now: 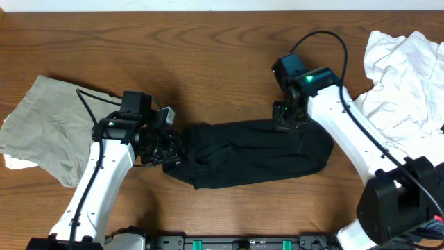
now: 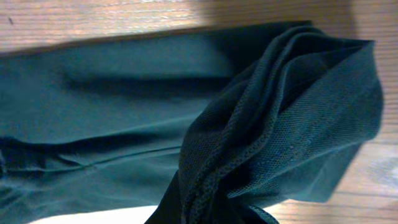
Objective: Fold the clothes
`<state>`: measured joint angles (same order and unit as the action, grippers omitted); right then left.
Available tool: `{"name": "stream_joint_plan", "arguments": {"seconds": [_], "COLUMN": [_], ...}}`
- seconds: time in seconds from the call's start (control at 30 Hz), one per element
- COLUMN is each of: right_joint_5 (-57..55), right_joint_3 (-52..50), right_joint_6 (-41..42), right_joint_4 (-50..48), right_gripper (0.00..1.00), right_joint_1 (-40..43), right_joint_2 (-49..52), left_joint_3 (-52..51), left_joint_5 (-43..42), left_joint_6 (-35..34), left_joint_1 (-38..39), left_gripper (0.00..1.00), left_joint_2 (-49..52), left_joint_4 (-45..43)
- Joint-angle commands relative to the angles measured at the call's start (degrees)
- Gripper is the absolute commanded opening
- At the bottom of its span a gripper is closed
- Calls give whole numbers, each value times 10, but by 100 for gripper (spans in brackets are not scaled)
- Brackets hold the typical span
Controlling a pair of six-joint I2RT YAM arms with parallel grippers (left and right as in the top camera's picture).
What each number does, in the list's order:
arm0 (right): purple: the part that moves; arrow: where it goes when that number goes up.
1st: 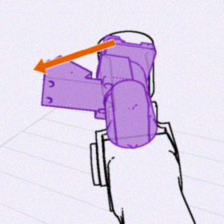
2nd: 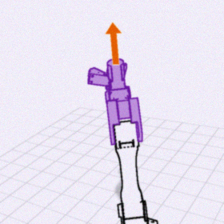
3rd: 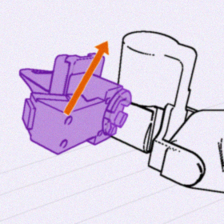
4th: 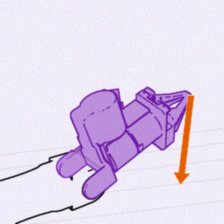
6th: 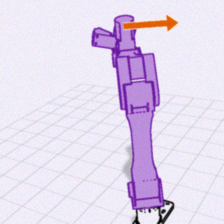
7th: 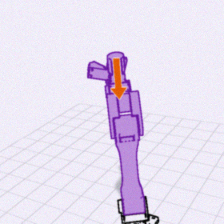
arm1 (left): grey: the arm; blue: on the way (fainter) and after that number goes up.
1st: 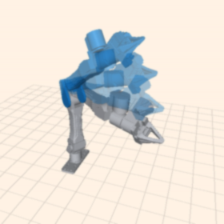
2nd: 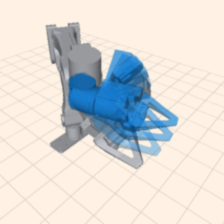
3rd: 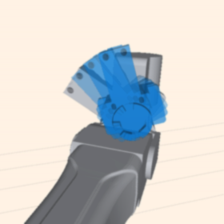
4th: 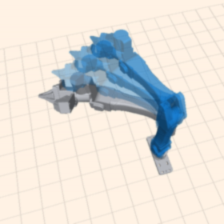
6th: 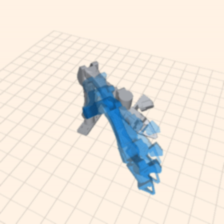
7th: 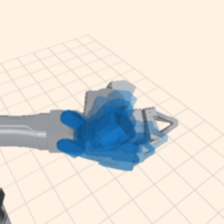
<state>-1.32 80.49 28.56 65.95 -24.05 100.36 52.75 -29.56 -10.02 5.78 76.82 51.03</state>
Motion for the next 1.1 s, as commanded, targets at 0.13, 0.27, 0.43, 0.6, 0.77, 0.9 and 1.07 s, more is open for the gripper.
{"name": "stream_joint_plan", "arguments": {"seconds": [0.13,0.27,0.43,0.6,0.77,0.9,1.07], "right_joint_5": [-6,-6,-1,-18,-61,-62,-57], "right_joint_3": [-4,-4,-4,-4,-3,-4,-4], "right_joint_6": [56,66,65,21,22,7,-21], "right_joint_4": [-26,-30,-34,-31,-5,9,-7], "right_gripper": [1,2,22,40,42,42,42], "right_joint_1": [-42,-56,-74,-86,-53,-2,57], "right_joint_2": [3,8,20,22,22,22,22], "left_joint_3": [2,2,2,2,1,0,0], "left_joint_5": [7,7,7,7,7,7,7], "left_joint_6": [17,17,21,25,25,25,25], "left_joint_1": [-2,-2,-2,-2,-2,-2,-2], "left_gripper": [38,38,38,38,38,38,38], "left_joint_2": [-2,-2,-2,-2,-2,-2,-2], "left_joint_4": [4,4,8,9,12,12,12]}}
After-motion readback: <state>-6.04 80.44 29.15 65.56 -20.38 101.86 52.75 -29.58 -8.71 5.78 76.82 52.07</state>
